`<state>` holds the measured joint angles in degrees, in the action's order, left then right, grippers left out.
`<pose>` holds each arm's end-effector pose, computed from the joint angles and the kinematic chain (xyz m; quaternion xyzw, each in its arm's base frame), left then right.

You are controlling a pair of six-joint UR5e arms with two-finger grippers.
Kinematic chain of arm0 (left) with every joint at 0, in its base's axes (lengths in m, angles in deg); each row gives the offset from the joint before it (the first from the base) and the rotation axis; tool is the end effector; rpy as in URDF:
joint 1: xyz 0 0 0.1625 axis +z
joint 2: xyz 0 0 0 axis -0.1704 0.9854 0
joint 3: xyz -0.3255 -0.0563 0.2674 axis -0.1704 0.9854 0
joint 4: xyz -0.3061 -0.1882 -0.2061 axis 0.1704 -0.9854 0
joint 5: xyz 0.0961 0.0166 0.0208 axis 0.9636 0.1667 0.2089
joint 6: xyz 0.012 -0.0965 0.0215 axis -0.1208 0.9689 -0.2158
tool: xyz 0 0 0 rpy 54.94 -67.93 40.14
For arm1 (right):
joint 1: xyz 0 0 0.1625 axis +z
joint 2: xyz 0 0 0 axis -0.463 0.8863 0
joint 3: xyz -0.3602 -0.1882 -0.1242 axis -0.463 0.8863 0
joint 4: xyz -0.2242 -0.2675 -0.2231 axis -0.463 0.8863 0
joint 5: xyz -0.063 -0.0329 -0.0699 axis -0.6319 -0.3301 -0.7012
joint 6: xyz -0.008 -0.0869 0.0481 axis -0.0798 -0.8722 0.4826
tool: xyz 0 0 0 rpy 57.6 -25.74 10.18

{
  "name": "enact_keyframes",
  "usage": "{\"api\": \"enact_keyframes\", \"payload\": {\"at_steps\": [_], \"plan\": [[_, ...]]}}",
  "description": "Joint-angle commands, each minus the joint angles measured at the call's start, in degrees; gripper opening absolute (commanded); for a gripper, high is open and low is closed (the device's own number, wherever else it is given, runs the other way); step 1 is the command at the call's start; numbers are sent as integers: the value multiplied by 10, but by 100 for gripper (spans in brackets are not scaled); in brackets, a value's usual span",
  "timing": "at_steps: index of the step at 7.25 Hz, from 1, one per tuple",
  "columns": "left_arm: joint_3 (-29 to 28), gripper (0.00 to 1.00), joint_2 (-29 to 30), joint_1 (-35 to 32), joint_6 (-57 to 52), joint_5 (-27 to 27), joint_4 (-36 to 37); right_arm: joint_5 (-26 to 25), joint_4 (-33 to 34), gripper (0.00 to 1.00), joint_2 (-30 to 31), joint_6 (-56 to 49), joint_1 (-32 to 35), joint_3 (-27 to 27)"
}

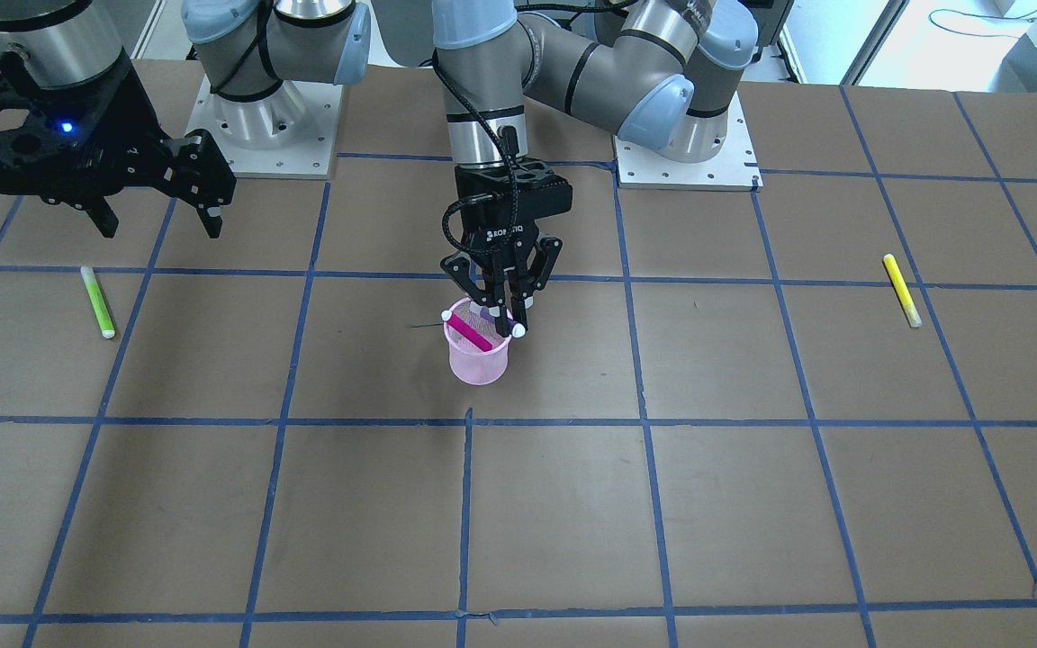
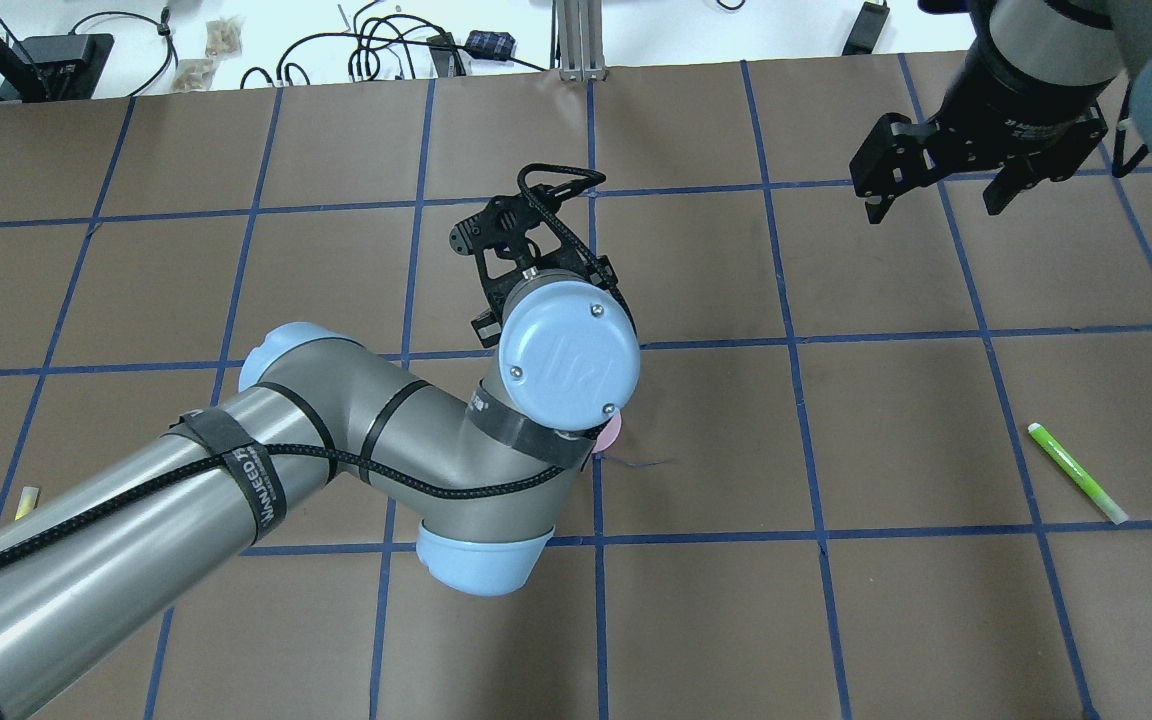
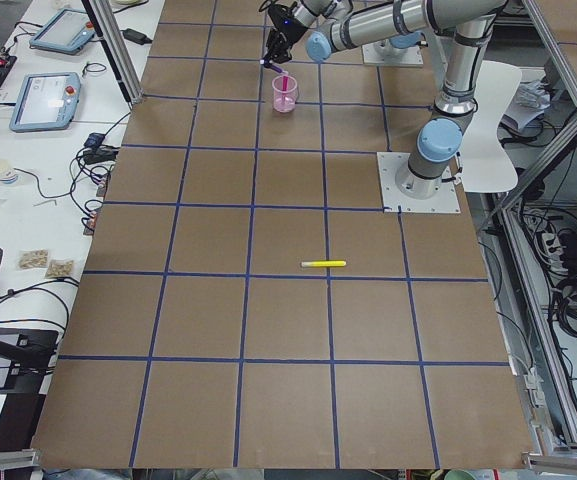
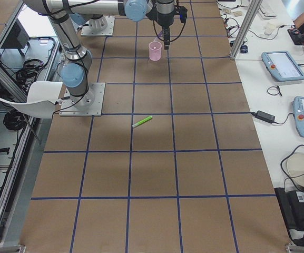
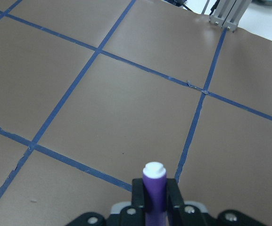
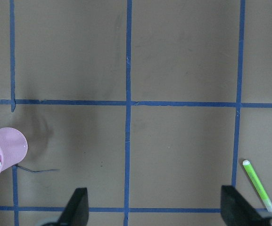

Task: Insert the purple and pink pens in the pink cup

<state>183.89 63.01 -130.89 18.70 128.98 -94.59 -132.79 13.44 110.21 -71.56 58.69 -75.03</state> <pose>-0.3553 -0.4165 0.3259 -0.2088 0.9179 -0.3373 0.0012 0.1019 -0.4826 0.4980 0.0112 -0.9993 0.0354 0.0044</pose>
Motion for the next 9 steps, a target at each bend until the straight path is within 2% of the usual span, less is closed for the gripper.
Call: {"api": "enact_keyframes", "payload": {"at_steps": [1,2,5,7,9], "plan": [[6,0,22,-1,-6,10,56,9,-36,100,15,64,3,-2],[13,0,25,-4,-6,13,57,8,-37,100,17,101,4,-2],[24,0,24,-14,-32,28,58,11,-37,100,16,107,32,-5],[25,0,29,-14,-33,23,57,5,-34,100,17,108,32,-26],[25,1,38,-23,-34,26,53,4,-33,100,17,108,32,-22]]}}
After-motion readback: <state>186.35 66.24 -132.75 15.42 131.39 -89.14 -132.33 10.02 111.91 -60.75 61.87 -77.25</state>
